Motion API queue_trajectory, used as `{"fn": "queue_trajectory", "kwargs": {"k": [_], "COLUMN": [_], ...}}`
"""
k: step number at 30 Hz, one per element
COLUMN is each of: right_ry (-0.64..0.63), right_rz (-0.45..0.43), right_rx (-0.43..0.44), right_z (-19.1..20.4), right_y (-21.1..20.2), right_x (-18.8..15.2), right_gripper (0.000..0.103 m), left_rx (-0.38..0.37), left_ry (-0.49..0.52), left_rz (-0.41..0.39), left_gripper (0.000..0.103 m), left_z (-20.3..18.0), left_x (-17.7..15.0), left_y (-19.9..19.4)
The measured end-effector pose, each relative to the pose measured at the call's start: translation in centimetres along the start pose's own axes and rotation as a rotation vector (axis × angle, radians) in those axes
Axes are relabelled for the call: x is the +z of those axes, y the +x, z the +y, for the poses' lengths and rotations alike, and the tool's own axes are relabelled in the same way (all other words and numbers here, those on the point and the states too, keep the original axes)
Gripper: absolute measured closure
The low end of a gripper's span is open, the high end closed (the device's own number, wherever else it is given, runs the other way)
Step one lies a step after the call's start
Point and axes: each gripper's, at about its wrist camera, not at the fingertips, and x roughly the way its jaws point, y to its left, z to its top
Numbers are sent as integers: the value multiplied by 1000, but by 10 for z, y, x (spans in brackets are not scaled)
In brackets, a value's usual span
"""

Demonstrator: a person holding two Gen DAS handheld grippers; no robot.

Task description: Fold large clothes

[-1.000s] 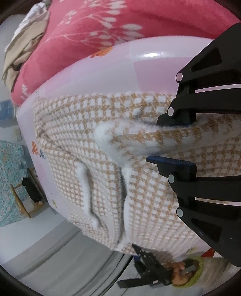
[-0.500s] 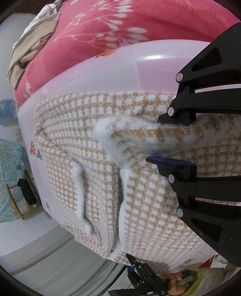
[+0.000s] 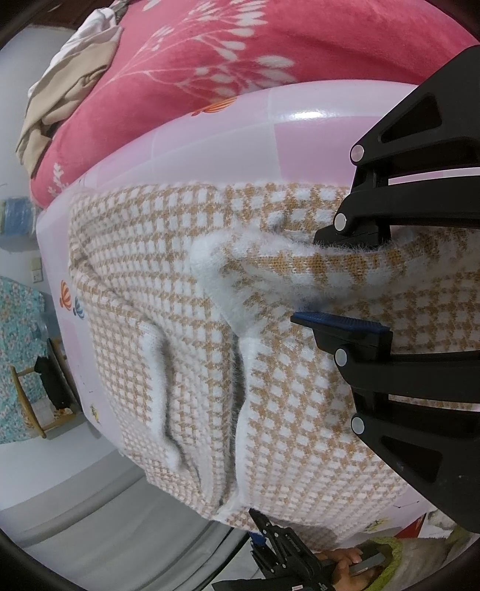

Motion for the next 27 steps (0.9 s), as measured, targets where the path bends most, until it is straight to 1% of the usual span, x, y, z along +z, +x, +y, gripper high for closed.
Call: {"fn": "queue_trajectory", "kwargs": {"k": [27], "right_ry": [-10], "right_rz": [1], "right_rx": [-5], "right_z": [-1], "right_y": [0], "right_x": [1], "right_gripper": [77], "left_rx": [6], "left_ry": [4], "left_rz": [0], "left_gripper": [69], "left_z": [-1], "left_x": [1], "left_y": [0]}}
